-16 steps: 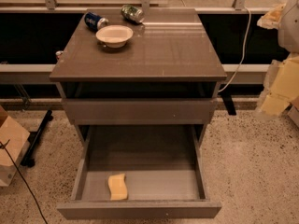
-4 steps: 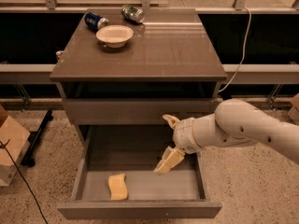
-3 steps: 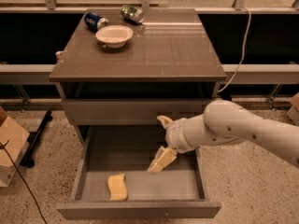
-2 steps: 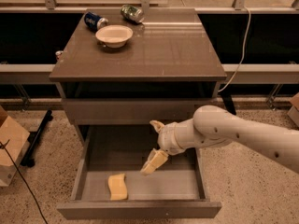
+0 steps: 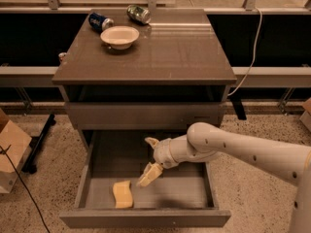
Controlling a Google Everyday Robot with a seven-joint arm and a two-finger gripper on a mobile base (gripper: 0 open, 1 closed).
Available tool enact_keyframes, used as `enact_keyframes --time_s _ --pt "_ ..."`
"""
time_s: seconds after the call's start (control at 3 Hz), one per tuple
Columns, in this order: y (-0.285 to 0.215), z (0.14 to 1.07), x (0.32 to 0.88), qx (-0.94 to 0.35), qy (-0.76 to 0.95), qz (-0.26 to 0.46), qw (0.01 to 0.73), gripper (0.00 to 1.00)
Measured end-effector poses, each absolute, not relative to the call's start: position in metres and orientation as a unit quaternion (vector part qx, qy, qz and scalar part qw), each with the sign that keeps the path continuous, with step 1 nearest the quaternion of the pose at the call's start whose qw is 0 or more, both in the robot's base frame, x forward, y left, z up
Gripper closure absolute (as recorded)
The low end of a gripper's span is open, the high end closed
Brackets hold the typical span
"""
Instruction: Pick sponge from middle drawer and place on counter
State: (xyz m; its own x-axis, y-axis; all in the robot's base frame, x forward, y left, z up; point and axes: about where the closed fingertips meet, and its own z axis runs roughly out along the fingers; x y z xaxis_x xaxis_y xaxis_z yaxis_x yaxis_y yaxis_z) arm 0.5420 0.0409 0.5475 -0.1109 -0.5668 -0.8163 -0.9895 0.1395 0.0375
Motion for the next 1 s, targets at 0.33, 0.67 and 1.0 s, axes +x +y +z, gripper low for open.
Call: enact_keyframes --time_s 0.33,0.67,1.0 --pt "0.061 0.515 0.548 -0.572 0.664 0.343 0.338 0.0" --pt "0.08 0.486 0.551 -0.57 0.65 0.371 0.34 0.0" --pt "0.1 0.461 0.546 -0.575 0.631 0.397 0.339 0.0"
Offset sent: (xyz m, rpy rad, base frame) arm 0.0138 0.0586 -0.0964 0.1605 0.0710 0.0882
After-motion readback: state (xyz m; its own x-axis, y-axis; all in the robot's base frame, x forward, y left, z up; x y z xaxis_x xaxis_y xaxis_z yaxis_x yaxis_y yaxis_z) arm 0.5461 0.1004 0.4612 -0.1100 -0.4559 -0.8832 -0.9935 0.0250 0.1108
